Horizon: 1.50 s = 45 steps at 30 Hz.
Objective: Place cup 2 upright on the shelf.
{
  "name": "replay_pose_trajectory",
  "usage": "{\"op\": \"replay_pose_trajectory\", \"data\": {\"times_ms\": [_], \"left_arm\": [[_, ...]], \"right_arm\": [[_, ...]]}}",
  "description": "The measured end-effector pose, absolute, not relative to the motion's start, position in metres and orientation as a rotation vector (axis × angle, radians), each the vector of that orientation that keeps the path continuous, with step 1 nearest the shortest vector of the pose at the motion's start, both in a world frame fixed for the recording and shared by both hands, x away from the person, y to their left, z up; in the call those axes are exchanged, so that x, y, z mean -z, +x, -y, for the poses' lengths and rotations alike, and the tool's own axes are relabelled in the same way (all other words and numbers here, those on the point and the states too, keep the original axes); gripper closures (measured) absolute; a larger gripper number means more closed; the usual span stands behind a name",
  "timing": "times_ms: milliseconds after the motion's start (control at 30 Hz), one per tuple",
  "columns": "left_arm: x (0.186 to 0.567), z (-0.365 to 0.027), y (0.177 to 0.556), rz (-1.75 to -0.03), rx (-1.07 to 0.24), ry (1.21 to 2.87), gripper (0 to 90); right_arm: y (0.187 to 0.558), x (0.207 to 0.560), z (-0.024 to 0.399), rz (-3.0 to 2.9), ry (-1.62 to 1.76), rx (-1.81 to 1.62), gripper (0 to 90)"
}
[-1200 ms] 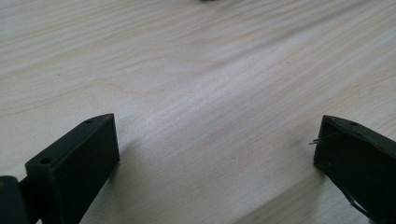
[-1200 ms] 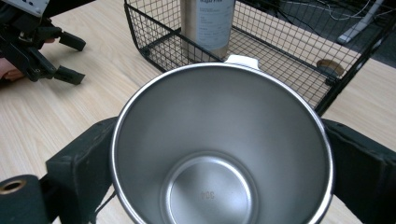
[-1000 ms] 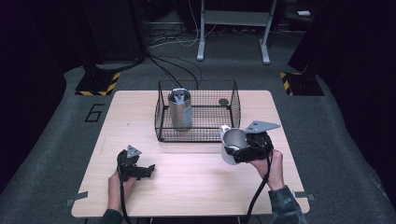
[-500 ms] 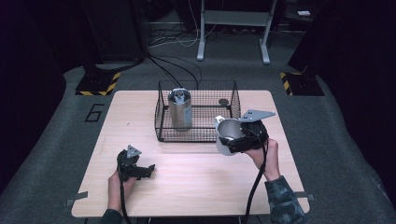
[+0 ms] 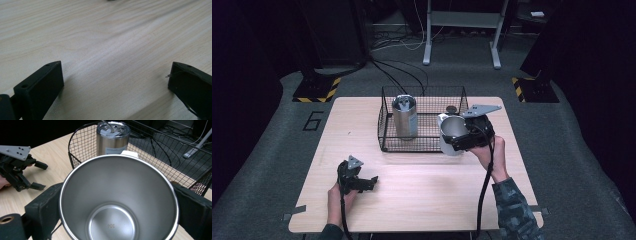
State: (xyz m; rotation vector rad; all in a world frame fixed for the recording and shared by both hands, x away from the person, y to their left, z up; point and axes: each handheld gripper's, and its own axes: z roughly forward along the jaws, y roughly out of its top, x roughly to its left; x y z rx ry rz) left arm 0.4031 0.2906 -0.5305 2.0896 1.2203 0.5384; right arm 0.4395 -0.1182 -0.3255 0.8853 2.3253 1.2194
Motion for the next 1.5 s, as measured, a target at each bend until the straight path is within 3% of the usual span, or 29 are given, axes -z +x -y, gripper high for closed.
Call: {"op": "replay_pose_trajectory", "data": {"times_ms": [1500], "left_arm": [[0.530, -0.291, 0.403, -1.217, -0.538, 2.096, 0.0]], "right_arm": [[0.519, 0.319, 0.089, -2.328, 0.961, -1.126, 5.7]]}}
